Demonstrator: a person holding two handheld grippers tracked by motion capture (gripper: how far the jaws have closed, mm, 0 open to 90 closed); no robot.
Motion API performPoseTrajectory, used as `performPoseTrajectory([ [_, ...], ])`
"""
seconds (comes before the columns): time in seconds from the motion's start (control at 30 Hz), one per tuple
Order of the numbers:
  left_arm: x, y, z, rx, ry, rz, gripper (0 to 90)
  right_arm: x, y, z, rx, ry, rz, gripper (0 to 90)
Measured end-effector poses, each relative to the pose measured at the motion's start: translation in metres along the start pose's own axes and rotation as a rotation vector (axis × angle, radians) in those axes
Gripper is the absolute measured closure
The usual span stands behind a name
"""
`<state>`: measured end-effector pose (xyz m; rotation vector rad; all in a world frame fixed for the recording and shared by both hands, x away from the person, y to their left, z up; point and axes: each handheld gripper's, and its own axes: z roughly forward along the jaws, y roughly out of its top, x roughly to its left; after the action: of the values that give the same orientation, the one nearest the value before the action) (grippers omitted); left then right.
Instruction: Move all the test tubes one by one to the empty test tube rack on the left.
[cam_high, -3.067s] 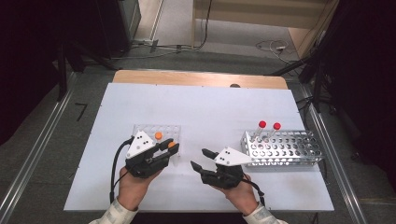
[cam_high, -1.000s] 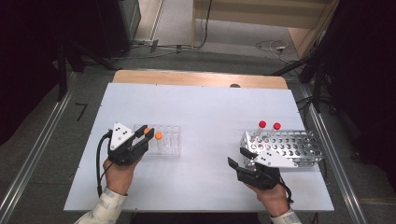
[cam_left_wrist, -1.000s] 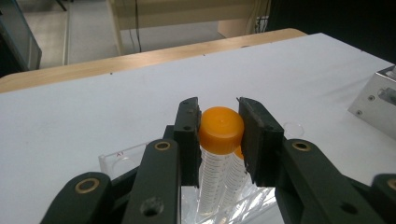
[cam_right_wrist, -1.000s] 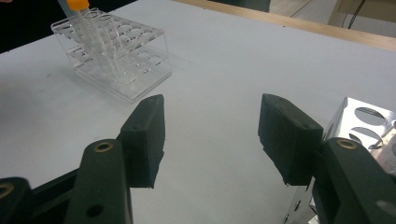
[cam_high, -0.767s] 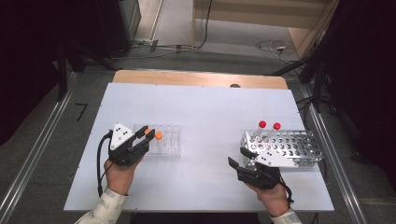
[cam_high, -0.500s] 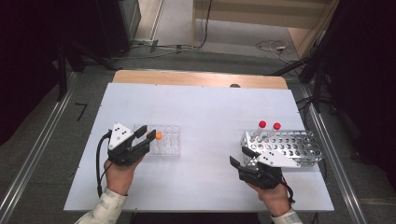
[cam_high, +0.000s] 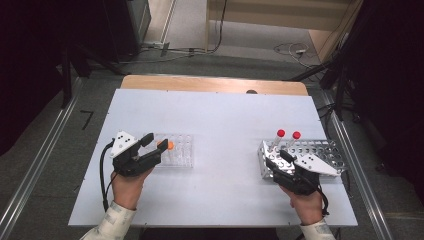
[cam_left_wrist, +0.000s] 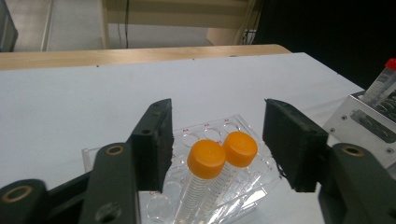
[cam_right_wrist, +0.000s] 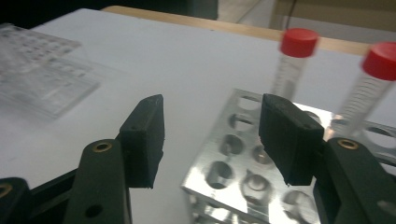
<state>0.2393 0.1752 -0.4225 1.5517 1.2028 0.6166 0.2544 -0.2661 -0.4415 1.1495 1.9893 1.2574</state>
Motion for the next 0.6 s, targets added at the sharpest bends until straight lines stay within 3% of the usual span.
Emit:
performPoseTrajectory([
  [0.17,-0.002,0.001,0.001,0.01,0.044,0.009,24.6,-0.017,-0.003,-0.002,-0.006,-0.066,0.031,32.4],
  [0.33,-0.002,0.0,0.002,0.01,0.049,0.002,21.6,-0.03,-0.003,0.001,0.003,-0.127,0.066,26.4],
  [0.43,-0.003,0.0,0.002,0.01,0.051,0.003,21.6,-0.036,-0.004,0.005,0.002,-0.161,0.08,30.8],
  [0.6,-0.004,0.0,0.002,0.009,0.055,0.009,21.7,-0.047,0.0,0.013,-0.01,-0.213,0.108,46.7],
])
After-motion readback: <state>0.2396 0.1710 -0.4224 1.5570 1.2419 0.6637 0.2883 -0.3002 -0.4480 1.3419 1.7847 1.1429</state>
